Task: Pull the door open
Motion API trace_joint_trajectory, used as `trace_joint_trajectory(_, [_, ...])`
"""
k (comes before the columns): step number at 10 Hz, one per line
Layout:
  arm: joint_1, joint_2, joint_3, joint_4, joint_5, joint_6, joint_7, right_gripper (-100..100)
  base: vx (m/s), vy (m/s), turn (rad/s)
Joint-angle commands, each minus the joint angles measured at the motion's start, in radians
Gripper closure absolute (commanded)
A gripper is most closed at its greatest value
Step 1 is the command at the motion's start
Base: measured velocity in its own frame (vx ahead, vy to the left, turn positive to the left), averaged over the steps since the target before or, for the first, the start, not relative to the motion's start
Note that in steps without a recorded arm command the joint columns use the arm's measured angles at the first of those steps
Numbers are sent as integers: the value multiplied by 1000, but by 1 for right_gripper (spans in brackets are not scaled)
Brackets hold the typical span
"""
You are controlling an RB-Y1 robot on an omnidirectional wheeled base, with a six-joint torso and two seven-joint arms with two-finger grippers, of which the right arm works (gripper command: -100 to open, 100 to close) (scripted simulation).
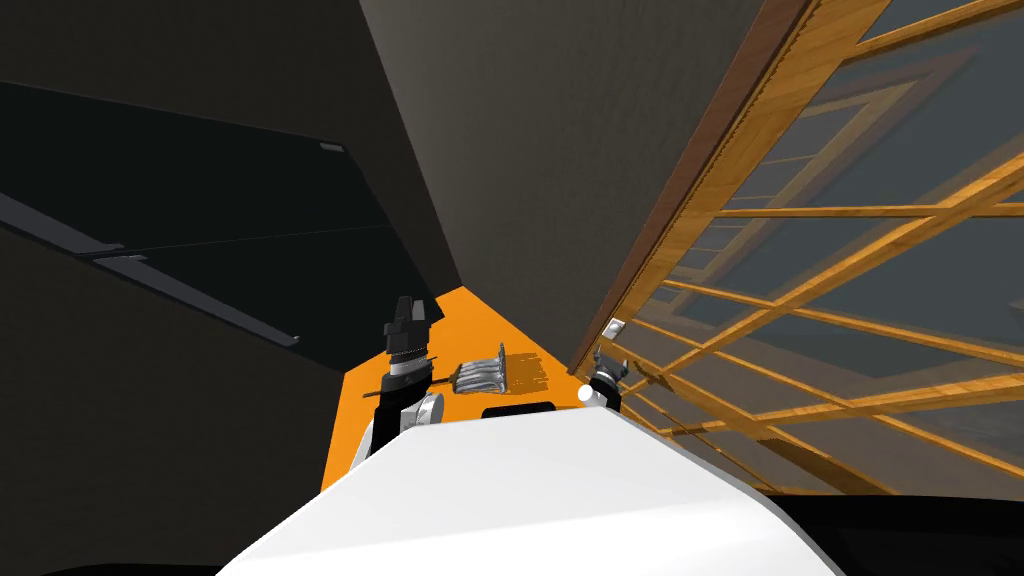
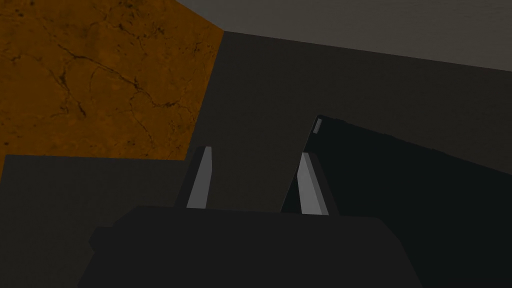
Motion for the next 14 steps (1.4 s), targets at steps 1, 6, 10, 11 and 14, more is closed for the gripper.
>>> trace_joint_trajectory(1, [1, -1, 0, 0, -1, 1, 0, -100, -184, 37, 3])
trace_joint_trajectory(6, [3, -6, 0, 5, -2, 5, -3, -100, -244, 48, 10])
trace_joint_trajectory(10, [5, -12, 0, 11, -3, 10, -7, -100, -209, 67, 15])
trace_joint_trajectory(11, [6, -14, 0, 13, -3, 11, -8, -100, -198, 84, 16])
trace_joint_trajectory(14, [8, -21, 1, 19, -4, 16, -13, -100, -195, 82, 19])
